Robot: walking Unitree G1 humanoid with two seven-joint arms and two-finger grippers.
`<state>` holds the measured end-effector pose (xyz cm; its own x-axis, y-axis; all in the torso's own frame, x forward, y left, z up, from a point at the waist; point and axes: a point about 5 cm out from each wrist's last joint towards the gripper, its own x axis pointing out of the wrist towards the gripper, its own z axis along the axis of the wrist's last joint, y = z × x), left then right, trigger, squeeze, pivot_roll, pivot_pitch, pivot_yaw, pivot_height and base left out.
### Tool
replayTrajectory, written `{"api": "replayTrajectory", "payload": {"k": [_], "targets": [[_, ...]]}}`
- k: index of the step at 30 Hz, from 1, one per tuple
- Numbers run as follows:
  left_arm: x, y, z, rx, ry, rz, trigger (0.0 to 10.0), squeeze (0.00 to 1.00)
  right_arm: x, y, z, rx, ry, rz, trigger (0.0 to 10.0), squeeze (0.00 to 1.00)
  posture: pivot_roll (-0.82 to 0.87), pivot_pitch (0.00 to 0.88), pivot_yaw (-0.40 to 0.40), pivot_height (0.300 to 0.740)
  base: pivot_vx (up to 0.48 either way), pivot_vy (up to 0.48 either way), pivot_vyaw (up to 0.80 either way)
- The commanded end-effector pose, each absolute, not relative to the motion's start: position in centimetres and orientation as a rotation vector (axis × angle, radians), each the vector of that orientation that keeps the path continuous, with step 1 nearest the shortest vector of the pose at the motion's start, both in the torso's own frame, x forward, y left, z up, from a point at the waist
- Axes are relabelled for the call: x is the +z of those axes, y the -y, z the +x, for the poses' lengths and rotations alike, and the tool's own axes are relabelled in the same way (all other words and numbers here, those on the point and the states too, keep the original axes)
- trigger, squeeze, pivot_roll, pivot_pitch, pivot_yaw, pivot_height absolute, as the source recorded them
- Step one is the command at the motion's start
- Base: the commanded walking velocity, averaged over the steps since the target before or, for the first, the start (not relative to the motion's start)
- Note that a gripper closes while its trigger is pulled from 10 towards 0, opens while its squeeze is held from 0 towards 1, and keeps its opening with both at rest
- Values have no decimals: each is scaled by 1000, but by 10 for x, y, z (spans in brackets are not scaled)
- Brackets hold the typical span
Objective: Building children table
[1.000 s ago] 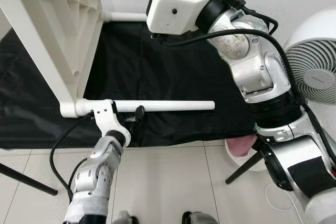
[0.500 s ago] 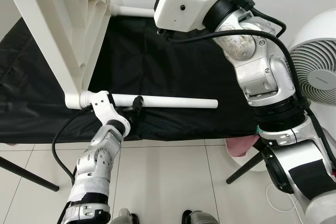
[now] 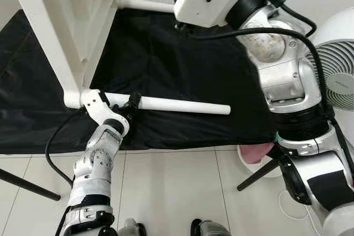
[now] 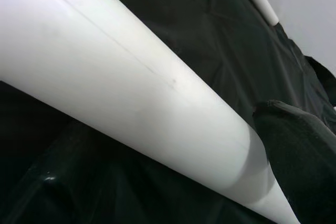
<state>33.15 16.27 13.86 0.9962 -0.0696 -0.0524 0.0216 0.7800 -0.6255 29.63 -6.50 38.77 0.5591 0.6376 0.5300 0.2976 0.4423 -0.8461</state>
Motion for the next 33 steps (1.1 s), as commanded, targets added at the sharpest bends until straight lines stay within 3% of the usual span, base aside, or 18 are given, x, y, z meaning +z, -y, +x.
{"api": "replayTrajectory", "payload": {"k": [1, 17, 18, 19, 21, 22, 33], "targets": [[151, -194, 334, 162, -26, -653, 10000, 0, 399, 89, 294, 199, 1010, -921, 10000, 0, -126, 132, 105, 740, 0, 0, 0], [168, -219, 358, 290, 20, -698, 10000, 0, 414, 103, 289, 183, 1034, -770, 10000, 0, -128, 127, 118, 740, 0, 0, 0], [172, -217, 361, 276, 26, -703, 8980, 0, 414, 103, 288, 183, 1034, -772, 10000, 0, -130, 127, 120, 740, 0, 0, 0], [176, -215, 364, 267, 44, -709, 4784, 0, 415, 103, 288, 181, 1034, -776, 10000, 0, -130, 127, 120, 740, 0, 0, 0], [178, -213, 366, 261, 56, -714, 4784, 0, 415, 103, 288, 180, 1035, -777, 10000, 0, -130, 127, 120, 740, 0, 0, 0], [183, -210, 367, 242, 72, -726, 0, 0, 416, 104, 288, 177, 1033, -780, 10000, 0, -135, 130, 125, 740, 0, 0, 0], [209, -205, 361, 161, 153, -726, 0, 0, 420, 116, 291, 156, 1007, -783, 10000, 0, -132, 143, 125, 740, 0, 0, 0]]}}
